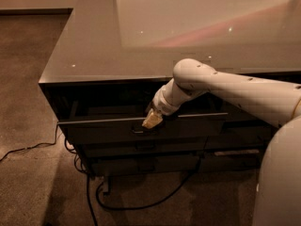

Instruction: Open top drawer

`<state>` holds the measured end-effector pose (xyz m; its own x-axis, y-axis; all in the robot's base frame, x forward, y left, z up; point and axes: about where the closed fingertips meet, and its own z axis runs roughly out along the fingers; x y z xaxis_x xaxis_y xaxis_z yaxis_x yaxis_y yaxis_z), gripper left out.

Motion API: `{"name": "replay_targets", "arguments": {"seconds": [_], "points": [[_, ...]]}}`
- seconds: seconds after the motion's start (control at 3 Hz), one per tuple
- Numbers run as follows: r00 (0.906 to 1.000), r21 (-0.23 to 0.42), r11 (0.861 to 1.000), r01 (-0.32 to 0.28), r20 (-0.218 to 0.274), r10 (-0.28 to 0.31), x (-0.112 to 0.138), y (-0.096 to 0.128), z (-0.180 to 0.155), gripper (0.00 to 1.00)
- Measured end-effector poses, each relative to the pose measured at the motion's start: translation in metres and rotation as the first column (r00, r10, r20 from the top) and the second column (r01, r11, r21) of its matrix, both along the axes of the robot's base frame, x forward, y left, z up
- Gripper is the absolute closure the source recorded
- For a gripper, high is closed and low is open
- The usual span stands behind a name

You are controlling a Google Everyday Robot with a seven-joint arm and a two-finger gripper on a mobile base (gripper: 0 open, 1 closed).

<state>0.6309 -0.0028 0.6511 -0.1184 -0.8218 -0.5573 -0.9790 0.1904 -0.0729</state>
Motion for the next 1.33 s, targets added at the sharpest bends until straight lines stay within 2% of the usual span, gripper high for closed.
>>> {"name": "replay_targets", "arguments": {"seconds": [0.33, 1.33], "points": [[1.0000, 0.000, 1.000, 0.000, 0.000, 0.000, 0.0002, -0.0016, 0.0002, 0.82], [0.9998, 0.005, 1.000, -0.019, -0.002, 0.019, -0.0004, -0.0003, -0.0007, 0.12]]}}
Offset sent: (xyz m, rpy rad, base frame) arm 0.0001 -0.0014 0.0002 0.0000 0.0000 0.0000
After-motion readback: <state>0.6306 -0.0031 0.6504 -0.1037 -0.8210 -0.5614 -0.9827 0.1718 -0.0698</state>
